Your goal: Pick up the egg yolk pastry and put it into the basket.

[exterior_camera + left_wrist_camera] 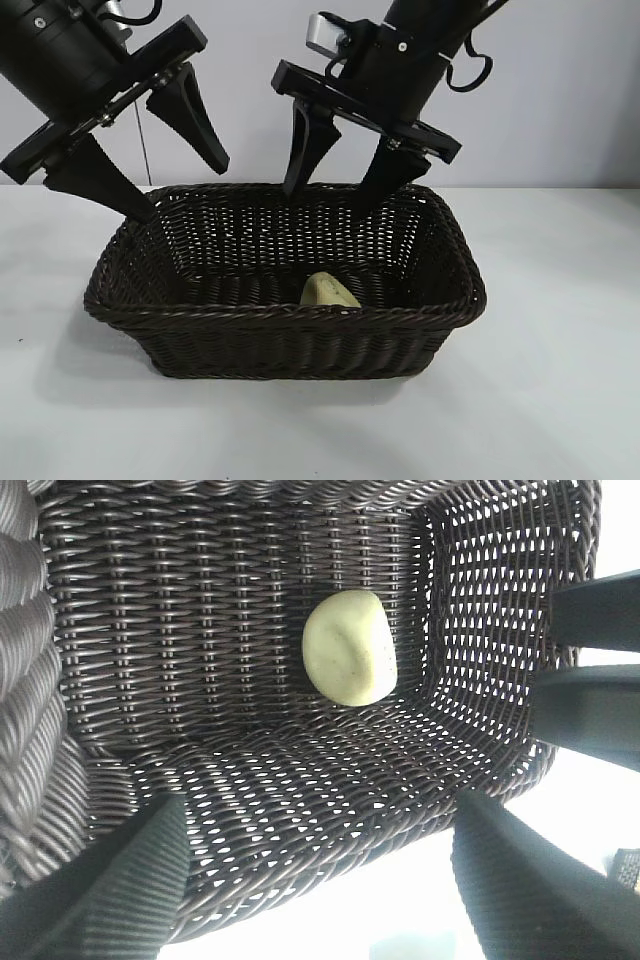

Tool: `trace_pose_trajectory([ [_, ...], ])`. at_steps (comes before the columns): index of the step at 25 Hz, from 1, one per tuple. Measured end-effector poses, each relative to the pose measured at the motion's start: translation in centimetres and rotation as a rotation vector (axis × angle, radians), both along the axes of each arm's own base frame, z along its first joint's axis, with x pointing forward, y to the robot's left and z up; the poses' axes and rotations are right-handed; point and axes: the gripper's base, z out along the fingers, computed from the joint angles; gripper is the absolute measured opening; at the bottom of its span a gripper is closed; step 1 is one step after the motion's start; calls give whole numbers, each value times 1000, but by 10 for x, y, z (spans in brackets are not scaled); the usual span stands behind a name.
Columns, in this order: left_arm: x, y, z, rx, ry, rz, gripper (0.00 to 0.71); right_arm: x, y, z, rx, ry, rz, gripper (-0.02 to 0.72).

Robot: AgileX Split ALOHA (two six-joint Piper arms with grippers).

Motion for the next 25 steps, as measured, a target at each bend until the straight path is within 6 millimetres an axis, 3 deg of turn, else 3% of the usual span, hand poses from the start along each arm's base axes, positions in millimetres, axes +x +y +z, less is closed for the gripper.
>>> trace_pose_trajectory([
  [4, 0, 0, 0, 0, 0, -1, 532, 1, 1, 11, 7, -11, 14, 497],
  [11, 0, 0, 0, 0, -1, -1, 532, 1, -1, 13, -13, -13, 22, 497],
  [15, 0, 0, 0, 0, -1, -1, 532, -3, -5, 27, -13, -48, 22, 497],
  [18, 0, 0, 0, 0, -1, -1, 532, -4, -19, 45, -5, -86, -5, 497],
  [25, 0, 0, 0, 0, 0, -2, 532, 0, -75, 81, 0, -165, -130, 497],
])
